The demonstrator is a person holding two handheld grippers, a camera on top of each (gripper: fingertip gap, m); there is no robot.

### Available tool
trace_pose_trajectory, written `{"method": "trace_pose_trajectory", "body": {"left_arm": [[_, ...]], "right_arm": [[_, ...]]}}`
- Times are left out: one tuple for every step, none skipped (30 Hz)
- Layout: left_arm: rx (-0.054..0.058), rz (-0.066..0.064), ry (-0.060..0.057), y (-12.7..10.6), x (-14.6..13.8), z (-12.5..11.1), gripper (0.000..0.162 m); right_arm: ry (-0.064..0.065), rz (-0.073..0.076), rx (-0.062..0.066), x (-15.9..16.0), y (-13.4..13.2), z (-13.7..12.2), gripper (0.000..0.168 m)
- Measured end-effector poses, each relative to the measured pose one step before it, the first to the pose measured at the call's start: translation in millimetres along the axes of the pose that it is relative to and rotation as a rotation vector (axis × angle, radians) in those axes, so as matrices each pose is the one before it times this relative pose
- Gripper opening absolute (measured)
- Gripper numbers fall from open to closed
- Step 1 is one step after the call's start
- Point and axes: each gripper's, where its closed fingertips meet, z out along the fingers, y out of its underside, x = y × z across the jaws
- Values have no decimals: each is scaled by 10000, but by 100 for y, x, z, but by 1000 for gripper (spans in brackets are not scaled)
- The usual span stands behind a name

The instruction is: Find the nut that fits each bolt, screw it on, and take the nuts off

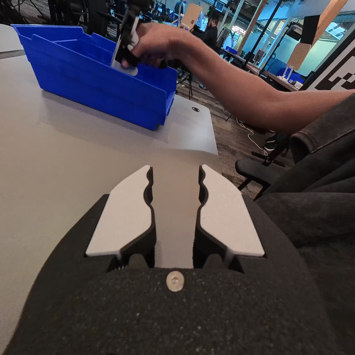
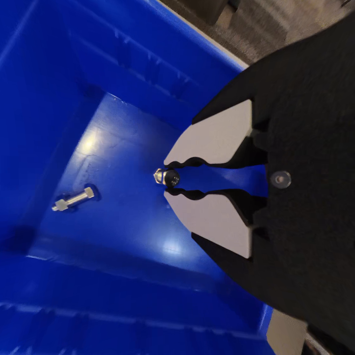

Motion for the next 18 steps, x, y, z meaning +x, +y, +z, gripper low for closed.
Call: {"method": "trace_pose_trajectory", "body": {"left_arm": [[-4,-45,9,66,-81,-83,45],[14,-63,7,64,-107,-81,45],[32,-73,15,66,-101,-62,45],[12,-77,36,87,-58,-43,45],[-11,-63,33,95,-36,-49,45],[-14,-28,10,66,-29,-39,46],[-8,11,-8,16,2,-43,46],[12,30,-14,-40,14,-31,46],[22,20,-1,-76,42,-10,46],[9,-3,26,-60,83,11,46],[-4,-9,35,-48,102,33,46],[6,10,16,-25,128,43,46],[9,26,4,30,199,53,46],[-10,23,7,-7,119,65,46],[-18,22,17,-9,119,85,46],[-30,19,32,0,103,132,46],[-43,9,42,13,168,120,46],[-45,14,39,39,161,159,46]], "right_arm": [[-98,-64,-343,-227,465,-21,20],[-182,-73,-397,-353,645,64,20],[-17,-133,-448,-160,811,93,20],[86,-183,-407,-54,826,110,21],[-26,-163,-348,-219,766,121,21],[-72,-105,-205,-240,574,58,21],[24,-70,-18,-70,271,-47,21],[-18,-8,7,-88,172,5,21],[12,13,50,-5,126,23,21],[-8,30,2,-15,204,7,21],[15,10,-78,2,369,36,21],[55,-23,-119,-4,435,108,21],[40,-44,-97,-56,378,189,21],[7,-44,-71,-104,302,242,21],[-13,-14,-32,-97,219,292,21],[-11,20,-56,-63,229,316,21],[37,37,-55,25,241,287,21],[61,27,-79,31,276,270,21]]}}
